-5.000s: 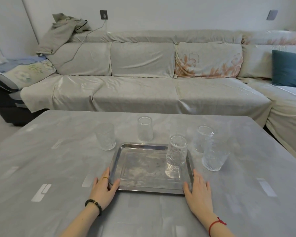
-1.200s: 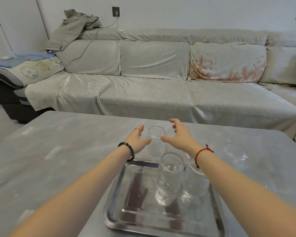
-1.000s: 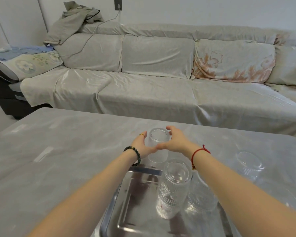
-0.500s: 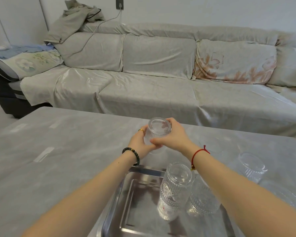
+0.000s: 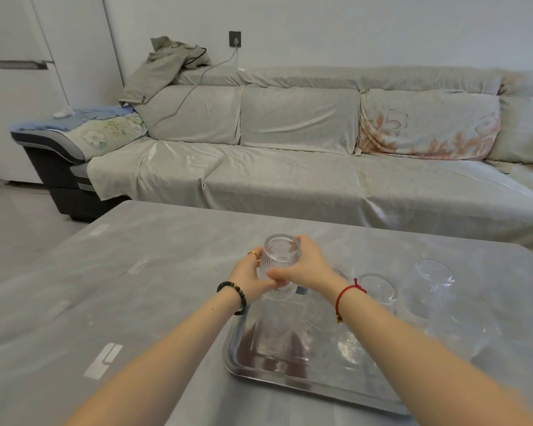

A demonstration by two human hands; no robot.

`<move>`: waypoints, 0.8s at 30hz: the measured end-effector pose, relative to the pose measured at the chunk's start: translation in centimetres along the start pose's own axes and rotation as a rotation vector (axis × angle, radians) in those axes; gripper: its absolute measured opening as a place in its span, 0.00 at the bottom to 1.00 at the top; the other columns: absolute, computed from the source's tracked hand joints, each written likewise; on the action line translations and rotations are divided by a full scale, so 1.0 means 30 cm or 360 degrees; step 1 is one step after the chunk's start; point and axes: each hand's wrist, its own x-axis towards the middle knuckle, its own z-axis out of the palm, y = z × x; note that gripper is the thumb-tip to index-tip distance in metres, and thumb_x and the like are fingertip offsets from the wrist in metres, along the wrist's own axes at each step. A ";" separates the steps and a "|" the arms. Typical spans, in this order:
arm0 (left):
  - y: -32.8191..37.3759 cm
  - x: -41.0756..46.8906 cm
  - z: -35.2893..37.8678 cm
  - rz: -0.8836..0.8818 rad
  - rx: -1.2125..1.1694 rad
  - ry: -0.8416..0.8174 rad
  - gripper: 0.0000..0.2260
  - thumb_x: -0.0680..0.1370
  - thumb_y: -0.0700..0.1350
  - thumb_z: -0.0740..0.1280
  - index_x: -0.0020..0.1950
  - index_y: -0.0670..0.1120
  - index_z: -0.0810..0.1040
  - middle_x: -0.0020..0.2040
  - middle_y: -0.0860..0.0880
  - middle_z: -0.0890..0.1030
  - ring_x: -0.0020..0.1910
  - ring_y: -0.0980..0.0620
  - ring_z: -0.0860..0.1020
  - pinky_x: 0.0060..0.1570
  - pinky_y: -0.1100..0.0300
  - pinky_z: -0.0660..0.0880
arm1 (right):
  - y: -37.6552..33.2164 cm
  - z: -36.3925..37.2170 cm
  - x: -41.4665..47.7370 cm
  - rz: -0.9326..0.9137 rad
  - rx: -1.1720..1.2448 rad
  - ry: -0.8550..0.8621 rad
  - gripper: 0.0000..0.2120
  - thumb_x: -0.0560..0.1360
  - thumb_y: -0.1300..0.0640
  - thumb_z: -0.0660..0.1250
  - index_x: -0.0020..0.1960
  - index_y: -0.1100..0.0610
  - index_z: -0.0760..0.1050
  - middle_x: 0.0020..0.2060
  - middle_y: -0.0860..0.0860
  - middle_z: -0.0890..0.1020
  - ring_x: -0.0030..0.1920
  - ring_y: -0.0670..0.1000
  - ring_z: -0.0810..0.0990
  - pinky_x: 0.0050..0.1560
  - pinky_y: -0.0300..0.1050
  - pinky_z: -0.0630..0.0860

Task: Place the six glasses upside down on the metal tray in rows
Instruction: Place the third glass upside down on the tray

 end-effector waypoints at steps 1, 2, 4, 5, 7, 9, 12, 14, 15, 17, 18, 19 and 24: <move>-0.017 -0.015 0.008 -0.0029 -0.0017 -0.0017 0.25 0.65 0.46 0.75 0.55 0.55 0.66 0.50 0.57 0.73 0.52 0.58 0.72 0.49 0.64 0.69 | 0.012 0.016 -0.012 0.0018 0.0005 -0.0020 0.32 0.59 0.54 0.77 0.57 0.57 0.65 0.49 0.51 0.74 0.45 0.48 0.73 0.33 0.35 0.68; -0.033 -0.029 0.016 -0.0061 -0.0036 -0.0032 0.24 0.65 0.46 0.75 0.54 0.56 0.66 0.50 0.58 0.73 0.49 0.61 0.72 0.47 0.65 0.69 | 0.024 0.031 -0.023 0.0035 0.0004 -0.0037 0.33 0.59 0.54 0.76 0.58 0.58 0.64 0.51 0.52 0.75 0.47 0.49 0.74 0.35 0.37 0.70; -0.064 -0.047 0.031 -0.0108 -0.0060 -0.0053 0.24 0.65 0.46 0.75 0.54 0.56 0.66 0.50 0.58 0.73 0.46 0.63 0.72 0.44 0.67 0.69 | 0.047 0.060 -0.038 0.0078 0.0011 -0.0067 0.37 0.60 0.55 0.76 0.63 0.59 0.62 0.57 0.55 0.74 0.52 0.51 0.74 0.43 0.39 0.71; -0.079 -0.051 0.037 -0.0120 -0.0054 -0.0055 0.24 0.65 0.46 0.75 0.55 0.55 0.66 0.50 0.57 0.74 0.47 0.61 0.72 0.46 0.65 0.70 | 0.058 0.074 -0.043 0.0100 0.0021 -0.0076 0.38 0.61 0.55 0.76 0.65 0.59 0.60 0.59 0.56 0.74 0.54 0.52 0.73 0.46 0.41 0.71; -0.103 -0.054 0.046 -0.0129 -0.0022 -0.0043 0.26 0.65 0.45 0.74 0.60 0.51 0.67 0.52 0.55 0.74 0.51 0.57 0.72 0.50 0.62 0.69 | 0.075 0.101 -0.047 0.0121 0.0043 -0.0083 0.40 0.62 0.56 0.75 0.67 0.58 0.58 0.61 0.56 0.72 0.56 0.53 0.73 0.49 0.42 0.70; -0.124 -0.052 0.052 -0.0137 -0.0001 -0.0030 0.28 0.65 0.44 0.74 0.62 0.48 0.67 0.53 0.54 0.73 0.53 0.56 0.72 0.50 0.61 0.69 | 0.089 0.126 -0.050 0.0133 0.0064 -0.0090 0.40 0.63 0.57 0.74 0.68 0.57 0.56 0.64 0.57 0.70 0.59 0.53 0.72 0.49 0.41 0.69; -0.154 -0.047 0.062 -0.0150 0.0057 -0.0025 0.30 0.66 0.44 0.73 0.64 0.48 0.65 0.56 0.53 0.73 0.53 0.56 0.71 0.51 0.62 0.67 | 0.107 0.156 -0.051 0.0131 0.0069 -0.0095 0.41 0.66 0.57 0.73 0.71 0.56 0.52 0.68 0.56 0.66 0.67 0.55 0.67 0.60 0.45 0.68; -0.170 -0.039 0.070 -0.0167 0.0067 0.0000 0.30 0.67 0.44 0.72 0.66 0.48 0.64 0.61 0.50 0.73 0.57 0.54 0.71 0.53 0.61 0.67 | 0.116 0.170 -0.049 0.0102 0.0037 -0.0077 0.42 0.67 0.56 0.72 0.72 0.55 0.50 0.70 0.56 0.64 0.69 0.55 0.63 0.66 0.47 0.64; -0.175 -0.035 0.073 -0.0175 0.0067 0.0019 0.31 0.68 0.44 0.72 0.67 0.48 0.63 0.63 0.49 0.73 0.60 0.52 0.71 0.55 0.61 0.67 | 0.118 0.174 -0.048 0.0093 0.0029 -0.0065 0.42 0.68 0.56 0.71 0.72 0.55 0.49 0.70 0.56 0.63 0.70 0.55 0.62 0.67 0.47 0.63; -0.178 -0.026 0.076 -0.0174 0.0088 0.0029 0.32 0.68 0.44 0.72 0.68 0.48 0.61 0.66 0.48 0.72 0.63 0.50 0.70 0.57 0.61 0.68 | 0.119 0.180 -0.045 0.0086 0.0018 -0.0047 0.44 0.69 0.56 0.71 0.73 0.55 0.45 0.72 0.56 0.60 0.71 0.54 0.60 0.69 0.46 0.61; -0.179 -0.025 0.076 -0.0172 0.0091 0.0016 0.32 0.68 0.44 0.72 0.69 0.48 0.61 0.67 0.48 0.71 0.64 0.49 0.70 0.58 0.60 0.68 | 0.119 0.181 -0.046 0.0078 0.0000 -0.0039 0.44 0.69 0.55 0.70 0.73 0.56 0.44 0.73 0.55 0.58 0.72 0.54 0.59 0.69 0.46 0.60; -0.182 -0.027 0.075 -0.0177 0.0086 0.0000 0.33 0.68 0.44 0.72 0.69 0.48 0.60 0.68 0.48 0.71 0.65 0.50 0.69 0.58 0.61 0.67 | 0.120 0.184 -0.051 0.0065 -0.0021 -0.0029 0.44 0.70 0.55 0.70 0.73 0.56 0.42 0.74 0.55 0.56 0.72 0.54 0.58 0.70 0.46 0.59; -0.227 -0.100 0.033 -0.0359 0.0126 0.0098 0.39 0.70 0.50 0.70 0.73 0.43 0.51 0.74 0.46 0.59 0.71 0.48 0.61 0.66 0.57 0.62 | 0.156 0.233 -0.165 0.0008 0.0061 0.0155 0.41 0.73 0.51 0.65 0.73 0.57 0.41 0.75 0.53 0.51 0.74 0.51 0.52 0.68 0.37 0.50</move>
